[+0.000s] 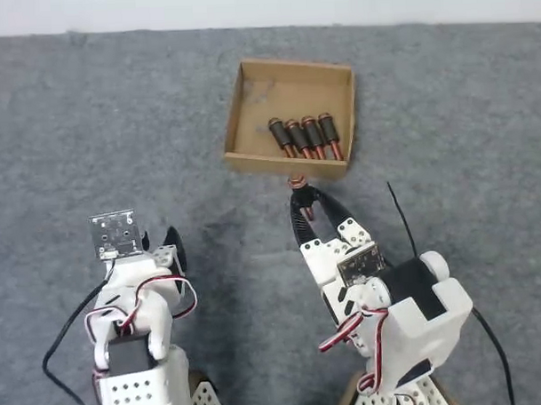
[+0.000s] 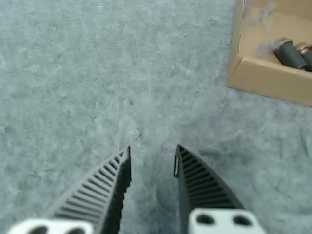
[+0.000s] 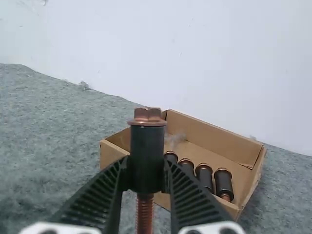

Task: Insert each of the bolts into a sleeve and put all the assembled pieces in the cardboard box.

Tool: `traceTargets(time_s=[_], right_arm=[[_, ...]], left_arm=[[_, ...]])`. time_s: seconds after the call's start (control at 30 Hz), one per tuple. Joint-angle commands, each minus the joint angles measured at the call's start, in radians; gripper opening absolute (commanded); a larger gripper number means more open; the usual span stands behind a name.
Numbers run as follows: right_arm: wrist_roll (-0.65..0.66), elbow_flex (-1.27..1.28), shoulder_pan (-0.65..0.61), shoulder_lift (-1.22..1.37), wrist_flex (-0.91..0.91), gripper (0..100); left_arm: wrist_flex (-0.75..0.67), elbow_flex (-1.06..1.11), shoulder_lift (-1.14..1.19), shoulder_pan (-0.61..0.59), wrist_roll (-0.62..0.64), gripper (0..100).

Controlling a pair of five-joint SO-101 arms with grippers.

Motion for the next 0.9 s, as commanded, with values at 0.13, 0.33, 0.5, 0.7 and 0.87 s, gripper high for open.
traceTargets(time_s=[0.13, 0.33, 0.5, 0.7, 0.87], right_arm=[[-0.011, -0.011, 0.015, -0.013, -0.033, 0.6], [-0.011, -0.011, 0.016, -0.012, -0.033, 0.6], [-0.009, -0.014, 0.035, -0.01, -0.03, 0.6], [-0.009, -0.055, 0.077, -0.01, -0.025, 0.6], [-0.008, -0.137, 0.101, -0.016, 0.042, 0.6]], left_arm=[[0.029, -0.013, -0.015, -0.005, 0.0, 11], [0.029, -0.013, -0.015, -0.008, -0.003, 2], [0.025, -0.013, -0.015, -0.008, -0.008, 1], [0.038, -0.018, -0.017, -0.008, -0.009, 1], [0.054, -0.021, -0.017, -0.003, -0.061, 1]])
